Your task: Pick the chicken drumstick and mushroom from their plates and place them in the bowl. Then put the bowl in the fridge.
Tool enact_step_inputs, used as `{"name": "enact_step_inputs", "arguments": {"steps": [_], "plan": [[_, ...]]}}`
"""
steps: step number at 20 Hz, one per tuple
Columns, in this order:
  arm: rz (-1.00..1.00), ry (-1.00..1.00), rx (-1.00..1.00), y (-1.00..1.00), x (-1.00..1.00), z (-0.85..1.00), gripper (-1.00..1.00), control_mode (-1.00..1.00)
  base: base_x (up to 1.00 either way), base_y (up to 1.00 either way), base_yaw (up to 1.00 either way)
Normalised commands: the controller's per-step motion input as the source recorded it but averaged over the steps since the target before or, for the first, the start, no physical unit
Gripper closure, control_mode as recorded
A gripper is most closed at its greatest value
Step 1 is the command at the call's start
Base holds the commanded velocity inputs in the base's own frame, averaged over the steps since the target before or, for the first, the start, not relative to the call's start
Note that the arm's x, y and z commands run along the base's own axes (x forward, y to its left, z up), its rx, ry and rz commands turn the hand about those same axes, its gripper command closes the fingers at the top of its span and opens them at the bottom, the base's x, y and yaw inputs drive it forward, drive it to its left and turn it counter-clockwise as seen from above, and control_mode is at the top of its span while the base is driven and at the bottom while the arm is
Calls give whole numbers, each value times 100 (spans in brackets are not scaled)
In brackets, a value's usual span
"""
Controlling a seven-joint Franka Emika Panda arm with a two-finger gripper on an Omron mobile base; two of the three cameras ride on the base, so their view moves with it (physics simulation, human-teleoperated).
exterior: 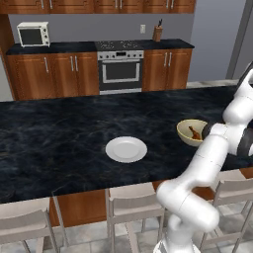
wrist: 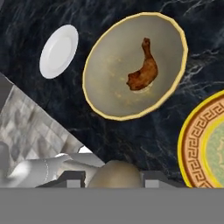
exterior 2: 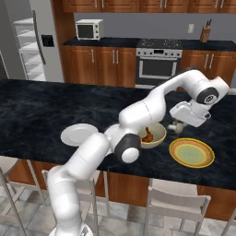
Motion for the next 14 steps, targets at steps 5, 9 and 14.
{"name": "enact_step_inputs", "arguments": {"steps": [5,9,14], "plan": [[-4,-18,-23,69,-47,-13,100,-100,0,0,0],[-3,-17,-23,70,-49,-16,100,-100,0,0,0],[-5,-19,-29,72,-24,-9,100,-100,0,0,0]]}}
